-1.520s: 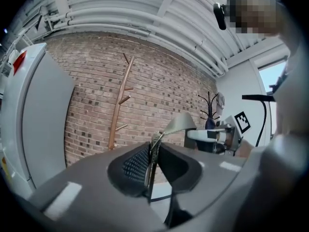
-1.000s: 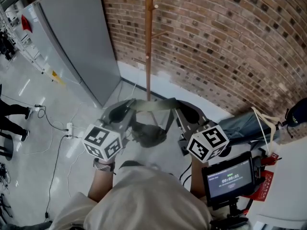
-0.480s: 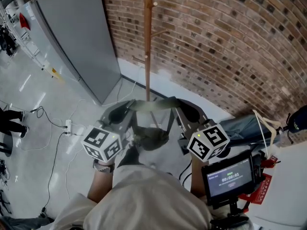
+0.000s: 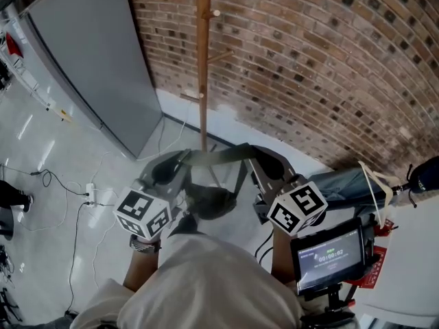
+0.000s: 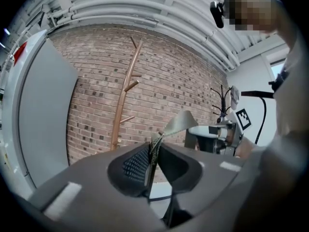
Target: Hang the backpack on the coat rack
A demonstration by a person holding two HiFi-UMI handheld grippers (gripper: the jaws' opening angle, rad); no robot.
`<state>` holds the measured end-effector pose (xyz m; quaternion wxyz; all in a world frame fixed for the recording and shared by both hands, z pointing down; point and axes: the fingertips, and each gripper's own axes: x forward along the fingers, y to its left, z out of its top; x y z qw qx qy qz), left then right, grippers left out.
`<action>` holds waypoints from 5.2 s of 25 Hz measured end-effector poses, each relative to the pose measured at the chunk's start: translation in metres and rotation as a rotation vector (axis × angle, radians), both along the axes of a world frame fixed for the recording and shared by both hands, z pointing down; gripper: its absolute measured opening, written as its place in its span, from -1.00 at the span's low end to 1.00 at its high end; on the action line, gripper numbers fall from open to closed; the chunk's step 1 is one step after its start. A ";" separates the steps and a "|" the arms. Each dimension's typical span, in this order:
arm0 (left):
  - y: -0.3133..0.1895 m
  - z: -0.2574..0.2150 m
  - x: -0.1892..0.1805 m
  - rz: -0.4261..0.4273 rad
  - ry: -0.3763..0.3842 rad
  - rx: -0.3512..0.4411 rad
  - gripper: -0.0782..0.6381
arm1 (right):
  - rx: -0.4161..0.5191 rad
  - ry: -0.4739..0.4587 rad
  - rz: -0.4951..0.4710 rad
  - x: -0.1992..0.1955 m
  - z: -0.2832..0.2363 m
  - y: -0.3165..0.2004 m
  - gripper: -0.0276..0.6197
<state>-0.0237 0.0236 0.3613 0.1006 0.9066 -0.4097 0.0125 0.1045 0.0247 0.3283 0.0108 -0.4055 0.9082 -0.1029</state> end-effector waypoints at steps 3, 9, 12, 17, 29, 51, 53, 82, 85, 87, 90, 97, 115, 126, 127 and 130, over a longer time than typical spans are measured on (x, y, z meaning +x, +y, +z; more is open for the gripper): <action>-0.019 -0.002 -0.006 0.009 0.000 -0.001 -0.64 | 0.001 -0.013 0.002 -0.006 -0.001 -0.017 -0.89; -0.059 -0.006 -0.016 0.037 -0.002 -0.003 -0.64 | 0.005 -0.030 0.017 -0.017 -0.004 -0.053 -0.89; -0.078 -0.009 -0.020 0.050 -0.001 -0.001 -0.64 | 0.000 -0.047 0.026 -0.020 -0.006 -0.071 -0.89; -0.108 -0.011 -0.029 0.067 -0.003 -0.002 -0.64 | -0.014 -0.058 0.046 -0.030 -0.005 -0.097 -0.89; -0.161 0.000 -0.051 0.128 -0.012 -0.025 -0.64 | -0.054 -0.064 0.100 -0.056 0.007 -0.146 -0.89; -0.196 0.037 -0.042 0.056 -0.016 -0.144 -0.64 | -0.196 -0.070 0.019 -0.044 0.048 -0.186 -0.89; -0.198 0.044 -0.039 0.047 -0.022 -0.160 -0.64 | -0.205 -0.063 0.011 -0.041 0.054 -0.190 -0.89; -0.241 0.118 -0.029 0.008 -0.065 -0.328 -0.63 | -0.396 -0.046 -0.031 -0.036 0.127 -0.238 -0.89; -0.237 0.118 -0.027 0.015 -0.066 -0.333 -0.63 | -0.405 -0.044 -0.037 -0.037 0.130 -0.235 -0.89; -0.235 0.119 -0.025 0.021 -0.065 -0.338 -0.62 | -0.416 -0.047 -0.045 -0.037 0.133 -0.233 -0.89; -0.231 0.124 -0.022 0.032 -0.070 -0.352 -0.62 | -0.437 -0.045 -0.052 -0.037 0.139 -0.230 -0.89; -0.227 0.130 -0.019 0.042 -0.083 -0.365 -0.62 | -0.461 -0.035 -0.068 -0.042 0.148 -0.226 -0.89; -0.229 0.142 -0.005 0.079 -0.086 -0.384 -0.62 | -0.498 -0.032 -0.106 -0.054 0.162 -0.227 -0.89; -0.229 0.156 -0.004 0.075 -0.101 -0.416 -0.62 | -0.527 -0.007 -0.093 -0.056 0.175 -0.229 -0.89; -0.229 0.157 -0.004 0.076 -0.101 -0.420 -0.62 | -0.528 -0.007 -0.095 -0.056 0.175 -0.229 -0.89; -0.228 0.159 -0.002 0.082 -0.105 -0.424 -0.62 | -0.532 -0.005 -0.098 -0.058 0.176 -0.229 -0.89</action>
